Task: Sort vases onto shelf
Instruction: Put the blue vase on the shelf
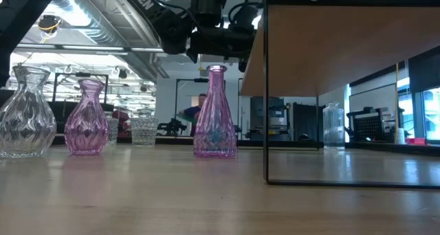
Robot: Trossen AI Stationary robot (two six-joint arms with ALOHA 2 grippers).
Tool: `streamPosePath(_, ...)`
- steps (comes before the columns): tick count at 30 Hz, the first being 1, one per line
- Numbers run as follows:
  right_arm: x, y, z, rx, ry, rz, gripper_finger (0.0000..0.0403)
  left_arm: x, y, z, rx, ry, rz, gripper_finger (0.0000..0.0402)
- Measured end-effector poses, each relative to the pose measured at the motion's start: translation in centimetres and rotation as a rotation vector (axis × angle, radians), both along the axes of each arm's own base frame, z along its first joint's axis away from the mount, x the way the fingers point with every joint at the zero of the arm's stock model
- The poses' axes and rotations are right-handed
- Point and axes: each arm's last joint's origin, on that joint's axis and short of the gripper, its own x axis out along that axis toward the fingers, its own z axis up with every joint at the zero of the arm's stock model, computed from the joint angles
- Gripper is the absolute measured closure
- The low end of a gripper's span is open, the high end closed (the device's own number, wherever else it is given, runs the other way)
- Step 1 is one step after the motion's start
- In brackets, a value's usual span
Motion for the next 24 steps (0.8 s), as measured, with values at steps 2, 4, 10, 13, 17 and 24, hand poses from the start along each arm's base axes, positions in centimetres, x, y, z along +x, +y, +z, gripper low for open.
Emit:
streamPosePath(2, 0.0, 0.0, 0.0, 0.000, 0.000, 0.000, 0.0402, 0.0, 0.0, 0.2, 0.006, -0.018, 0.001, 0.0008)
streamPosePath(4, 0.0, 0.0, 0.0, 0.000, 0.000, 0.000, 0.0402, 0.0, 0.0, 0.3, 0.012, -0.032, 0.001, 0.0008)
streamPosePath(10, 0.0, 0.0, 0.0, 0.000, 0.000, 0.000, 0.0402, 0.0, 0.0, 0.6, -0.016, -0.068, -0.001, 0.0009)
streamPosePath(13, 0.0, 0.0, 0.0, 0.000, 0.000, 0.000, 0.0402, -0.1, 0.2, 0.8, -0.063, -0.102, 0.009, 0.0009)
streamPosePath(17, 0.0, 0.0, 0.0, 0.000, 0.000, 0.000, 0.0402, -0.2, 0.5, 0.9, -0.109, -0.122, 0.042, 0.0009)
streamPosePath(24, 0.0, 0.0, 0.0, 0.000, 0.000, 0.000, 0.0402, -0.7, 1.9, 1.9, -0.111, -0.227, 0.060, 0.0009)
